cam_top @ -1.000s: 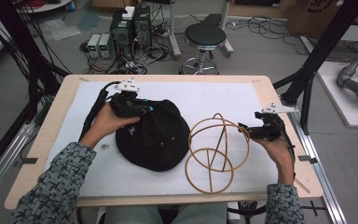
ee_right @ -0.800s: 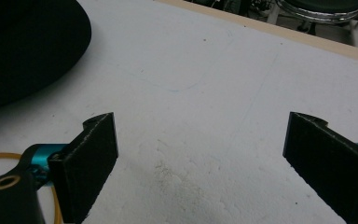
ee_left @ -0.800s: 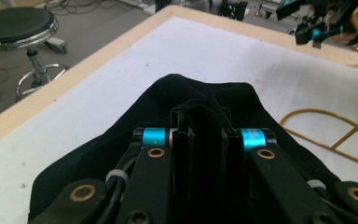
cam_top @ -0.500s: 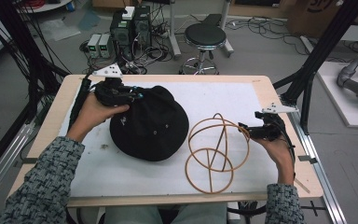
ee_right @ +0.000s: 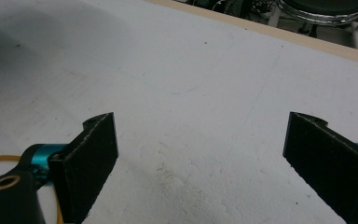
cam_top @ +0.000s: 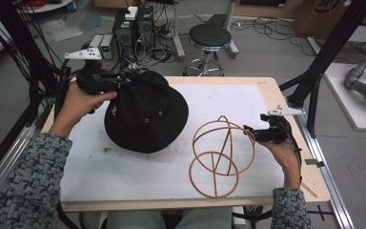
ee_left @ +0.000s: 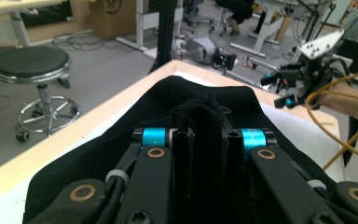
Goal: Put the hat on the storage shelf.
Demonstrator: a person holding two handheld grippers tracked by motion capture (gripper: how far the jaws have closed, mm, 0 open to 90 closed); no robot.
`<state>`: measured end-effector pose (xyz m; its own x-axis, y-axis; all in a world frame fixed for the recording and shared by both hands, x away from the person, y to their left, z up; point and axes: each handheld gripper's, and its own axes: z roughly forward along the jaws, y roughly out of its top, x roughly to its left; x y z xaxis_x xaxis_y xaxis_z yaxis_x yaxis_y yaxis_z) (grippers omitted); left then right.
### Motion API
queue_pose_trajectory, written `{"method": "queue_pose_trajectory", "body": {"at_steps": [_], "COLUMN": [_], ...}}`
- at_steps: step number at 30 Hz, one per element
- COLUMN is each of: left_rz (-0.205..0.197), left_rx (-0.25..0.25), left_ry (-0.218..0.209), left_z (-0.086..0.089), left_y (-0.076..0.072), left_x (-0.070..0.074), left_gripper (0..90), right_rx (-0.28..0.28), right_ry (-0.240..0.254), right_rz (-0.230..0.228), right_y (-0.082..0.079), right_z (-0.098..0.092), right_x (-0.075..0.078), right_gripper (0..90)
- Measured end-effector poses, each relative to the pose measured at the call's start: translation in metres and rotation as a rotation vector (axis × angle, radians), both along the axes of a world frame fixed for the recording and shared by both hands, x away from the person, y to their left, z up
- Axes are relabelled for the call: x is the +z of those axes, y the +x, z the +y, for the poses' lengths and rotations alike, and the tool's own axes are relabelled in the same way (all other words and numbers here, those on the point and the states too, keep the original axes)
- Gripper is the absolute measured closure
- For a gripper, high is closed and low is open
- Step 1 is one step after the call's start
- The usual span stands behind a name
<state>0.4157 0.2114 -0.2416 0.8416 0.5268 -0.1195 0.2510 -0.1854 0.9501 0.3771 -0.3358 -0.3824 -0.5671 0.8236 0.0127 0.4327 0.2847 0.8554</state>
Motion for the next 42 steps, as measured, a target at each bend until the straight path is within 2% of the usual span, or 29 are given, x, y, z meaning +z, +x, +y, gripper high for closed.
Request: {"method": "queue_pose_trajectory", "body": {"at_steps": [3, 7, 10, 20, 25, 27, 29, 34, 37, 42], "left_rz": [-0.017, -0.028, -0.031, -0.051, -0.049, -0.047, -0.046, -0.039, -0.035, -0.03], "left_rx": [0.008, 0.008, 0.002, -0.035, -0.081, -0.112, -0.121, -0.197, -0.222, -0.261], "left_ry": [-0.026, -0.04, -0.044, -0.108, -0.146, -0.174, -0.184, -0.246, -0.261, -0.252], "left_z": [0.006, 0.009, 0.009, 0.003, -0.005, -0.01, -0.012, -0.026, -0.031, -0.048], "left_y": [0.001, 0.003, 0.003, 0.001, -0.001, -0.002, -0.003, -0.005, -0.007, -0.01], "left_x": [0.009, 0.017, 0.021, 0.042, 0.051, 0.055, 0.056, 0.064, 0.065, 0.066], "left_gripper": [79.8, 79.9, 79.8, 80.2, 80.3, 80.3, 80.3, 80.3, 80.3, 80.3], "right_rx": [-0.002, 0.0, 0.002, 0.0, -0.002, -0.001, 0.001, 0.003, 0.002, 0.002], "right_ry": [-0.005, -0.003, -0.002, 0.004, 0.007, 0.009, 0.01, 0.013, 0.015, 0.013], "right_rz": [0.002, 0.005, 0.001, 0.002, 0.0, 0.004, 0.003, 0.0, 0.003, 0.001], "right_y": [0.0, 0.0, 0.001, 0.0, 0.0, 0.001, 0.001, 0.001, 0.001, 0.0], "right_z": [0.002, 0.002, 0.001, 0.0, -0.001, 0.0, -0.001, -0.001, -0.001, -0.001], "right_x": [0.0, 0.0, 0.0, 0.0, 0.0, 0.0, 0.0, 0.0, 0.0, 0.0], "right_gripper": [9.7, 9.7, 9.8, 9.8, 9.8, 9.7, 9.7, 9.7, 9.8, 9.8]}}
